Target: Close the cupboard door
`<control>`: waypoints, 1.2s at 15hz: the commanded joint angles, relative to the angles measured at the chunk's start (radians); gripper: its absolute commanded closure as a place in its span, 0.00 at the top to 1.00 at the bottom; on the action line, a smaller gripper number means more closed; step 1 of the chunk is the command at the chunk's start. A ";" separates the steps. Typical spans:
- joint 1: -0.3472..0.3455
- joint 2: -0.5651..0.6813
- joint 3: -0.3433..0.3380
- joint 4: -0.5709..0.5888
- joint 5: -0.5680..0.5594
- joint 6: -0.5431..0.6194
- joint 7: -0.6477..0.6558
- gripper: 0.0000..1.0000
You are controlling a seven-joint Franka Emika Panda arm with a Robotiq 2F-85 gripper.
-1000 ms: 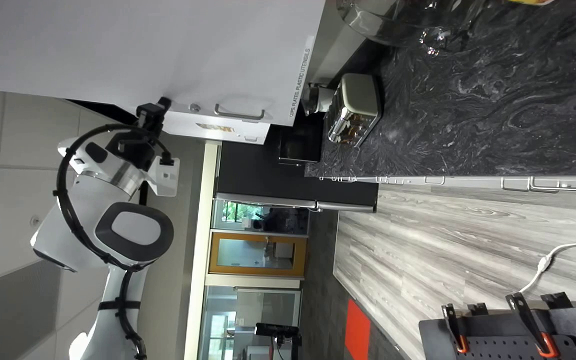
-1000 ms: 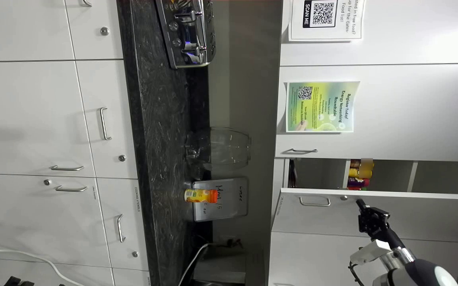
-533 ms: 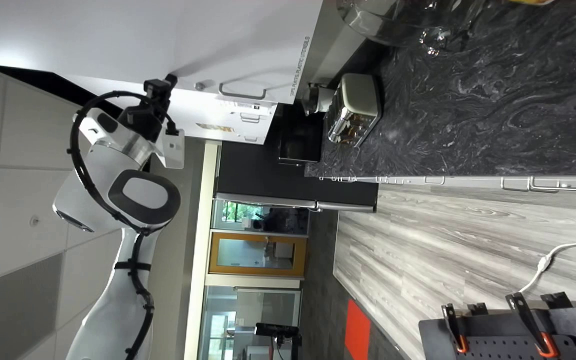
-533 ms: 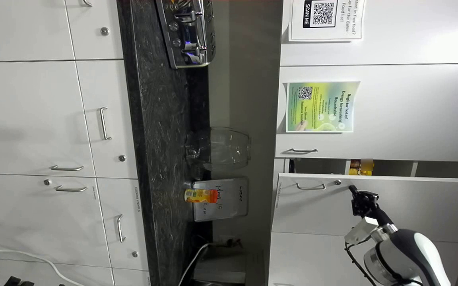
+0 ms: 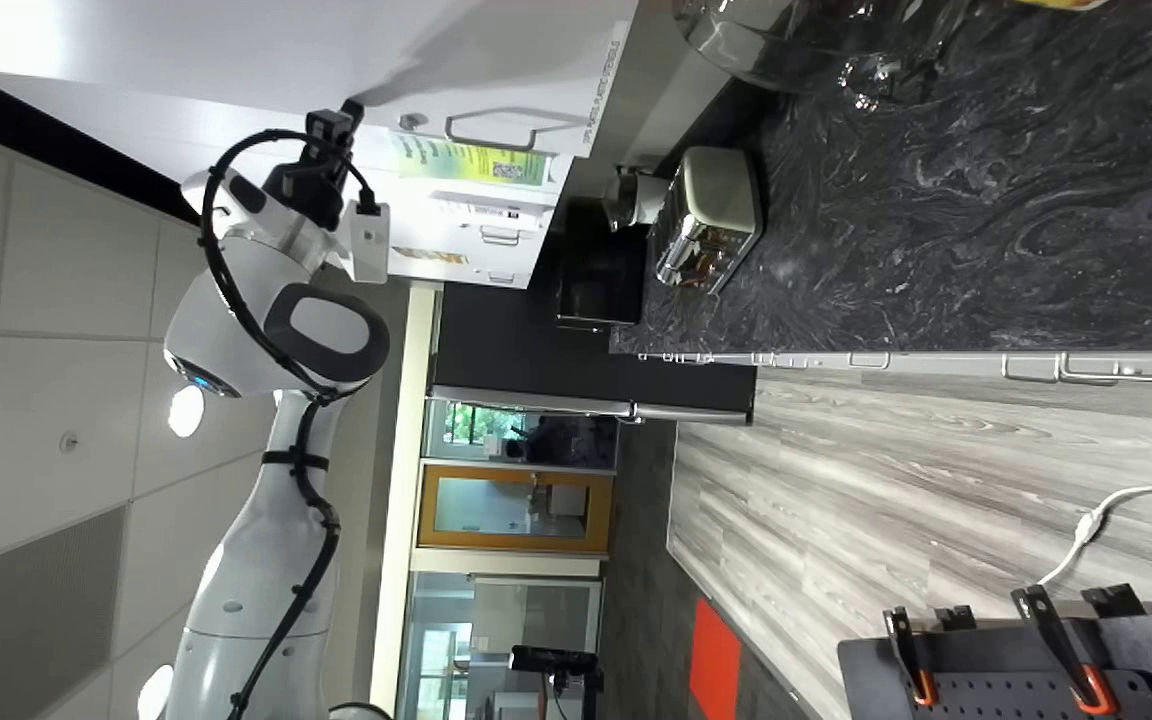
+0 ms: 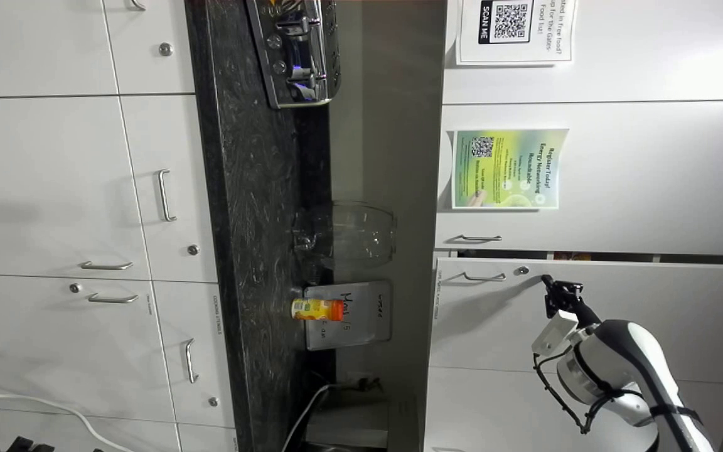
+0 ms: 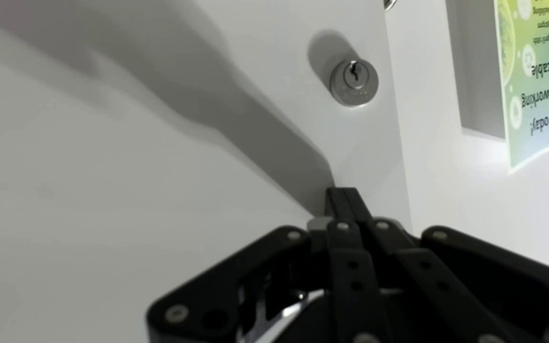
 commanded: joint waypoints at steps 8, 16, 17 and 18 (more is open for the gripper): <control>-0.081 0.282 -0.039 0.281 0.132 -0.013 -0.007 0.00; -0.250 0.280 0.115 0.295 -0.011 -0.012 0.111 0.00; -0.265 0.247 0.139 0.271 -0.048 -0.019 0.124 0.00; -0.158 0.223 0.026 0.244 -0.024 -0.041 0.110 0.00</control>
